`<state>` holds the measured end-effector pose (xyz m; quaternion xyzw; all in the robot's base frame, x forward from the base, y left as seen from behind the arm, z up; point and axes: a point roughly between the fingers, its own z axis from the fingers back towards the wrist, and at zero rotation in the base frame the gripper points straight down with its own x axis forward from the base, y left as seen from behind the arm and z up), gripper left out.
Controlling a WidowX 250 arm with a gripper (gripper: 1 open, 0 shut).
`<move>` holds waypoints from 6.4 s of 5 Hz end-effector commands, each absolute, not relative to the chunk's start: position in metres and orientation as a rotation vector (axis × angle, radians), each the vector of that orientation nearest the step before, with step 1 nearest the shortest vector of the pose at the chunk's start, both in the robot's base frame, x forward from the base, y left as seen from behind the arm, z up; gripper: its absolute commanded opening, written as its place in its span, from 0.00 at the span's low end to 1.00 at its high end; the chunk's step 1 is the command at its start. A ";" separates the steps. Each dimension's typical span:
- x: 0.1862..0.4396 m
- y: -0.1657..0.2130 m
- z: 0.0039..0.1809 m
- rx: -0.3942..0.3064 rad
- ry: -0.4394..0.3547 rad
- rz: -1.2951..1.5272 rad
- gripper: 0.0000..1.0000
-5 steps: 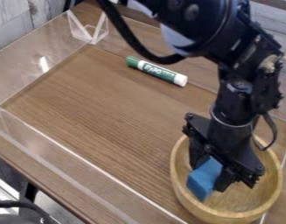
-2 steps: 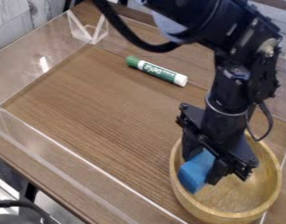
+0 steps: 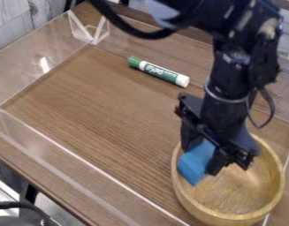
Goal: Remove the blue block from inside the brown bowl and put it on the table
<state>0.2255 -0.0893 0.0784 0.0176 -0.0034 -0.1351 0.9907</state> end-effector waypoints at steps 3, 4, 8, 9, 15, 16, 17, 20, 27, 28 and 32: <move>0.242 -0.087 0.104 0.008 -0.128 -0.245 0.00; 0.243 -0.084 0.104 0.005 -0.141 -0.239 0.00; 0.243 -0.074 0.107 0.007 -0.165 -0.207 0.00; 0.243 -0.073 0.108 0.010 -0.170 -0.200 0.00; 0.242 -0.053 0.125 0.037 -0.191 -0.168 0.00; 0.243 -0.040 0.126 0.045 -0.192 -0.150 0.00; 0.245 -0.029 0.122 0.055 -0.191 -0.130 0.00; 0.258 -0.010 0.110 0.075 -0.192 -0.106 0.00; 0.278 0.010 0.081 0.092 -0.208 -0.109 0.00; 0.280 0.011 0.077 0.095 -0.209 -0.113 0.00; 0.280 0.013 0.068 0.108 -0.207 -0.129 0.00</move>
